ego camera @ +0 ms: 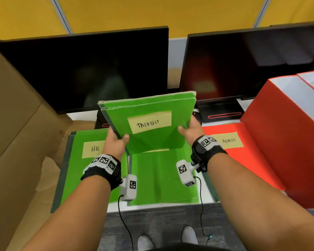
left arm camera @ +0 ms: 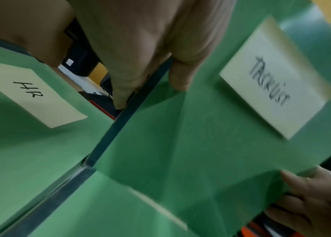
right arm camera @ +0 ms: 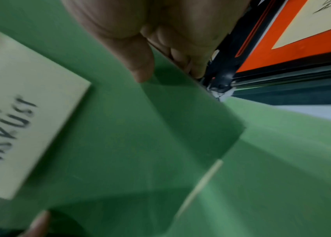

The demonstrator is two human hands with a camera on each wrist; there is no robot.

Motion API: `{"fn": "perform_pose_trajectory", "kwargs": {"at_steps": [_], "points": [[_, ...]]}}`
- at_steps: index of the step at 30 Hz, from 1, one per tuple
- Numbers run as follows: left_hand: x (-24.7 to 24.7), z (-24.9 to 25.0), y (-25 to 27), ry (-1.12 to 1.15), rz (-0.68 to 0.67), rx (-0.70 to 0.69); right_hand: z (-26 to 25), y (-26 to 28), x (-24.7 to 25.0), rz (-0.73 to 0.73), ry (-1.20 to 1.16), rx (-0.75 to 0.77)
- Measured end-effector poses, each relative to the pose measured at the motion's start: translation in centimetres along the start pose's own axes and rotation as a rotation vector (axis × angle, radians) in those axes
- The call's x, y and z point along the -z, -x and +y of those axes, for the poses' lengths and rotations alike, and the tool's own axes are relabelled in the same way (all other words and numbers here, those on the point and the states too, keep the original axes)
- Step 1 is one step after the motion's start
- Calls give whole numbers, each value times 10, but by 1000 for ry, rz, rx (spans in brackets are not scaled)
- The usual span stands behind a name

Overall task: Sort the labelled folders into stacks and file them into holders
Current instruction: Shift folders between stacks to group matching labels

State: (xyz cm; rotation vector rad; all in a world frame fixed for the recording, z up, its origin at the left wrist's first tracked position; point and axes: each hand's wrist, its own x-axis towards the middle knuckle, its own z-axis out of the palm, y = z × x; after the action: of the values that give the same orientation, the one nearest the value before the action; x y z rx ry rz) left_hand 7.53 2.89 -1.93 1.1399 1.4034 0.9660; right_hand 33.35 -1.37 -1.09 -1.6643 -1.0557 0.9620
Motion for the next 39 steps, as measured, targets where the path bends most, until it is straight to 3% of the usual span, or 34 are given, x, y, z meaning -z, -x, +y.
{"fn": "perform_pose_trajectory", "kwargs": {"at_steps": [3,7,11,16,28,32,39], "points": [[-2,-19,0,-170,-34,-4,23,6,0,-19,141,-84],[-9,-19,0,-282,13,-43,12,1,6,172,65,29],[-8,-37,4,-480,4,105,-10,-6,18,267,42,108],[-10,-72,14,-769,-73,297,-8,-4,30,326,16,90],[-9,-93,24,-856,-100,466,71,13,31,165,180,-347],[-10,-87,24,-792,-75,419,92,8,33,94,260,-457],[-21,-75,18,-630,2,321,99,7,24,-29,404,-504]]}}
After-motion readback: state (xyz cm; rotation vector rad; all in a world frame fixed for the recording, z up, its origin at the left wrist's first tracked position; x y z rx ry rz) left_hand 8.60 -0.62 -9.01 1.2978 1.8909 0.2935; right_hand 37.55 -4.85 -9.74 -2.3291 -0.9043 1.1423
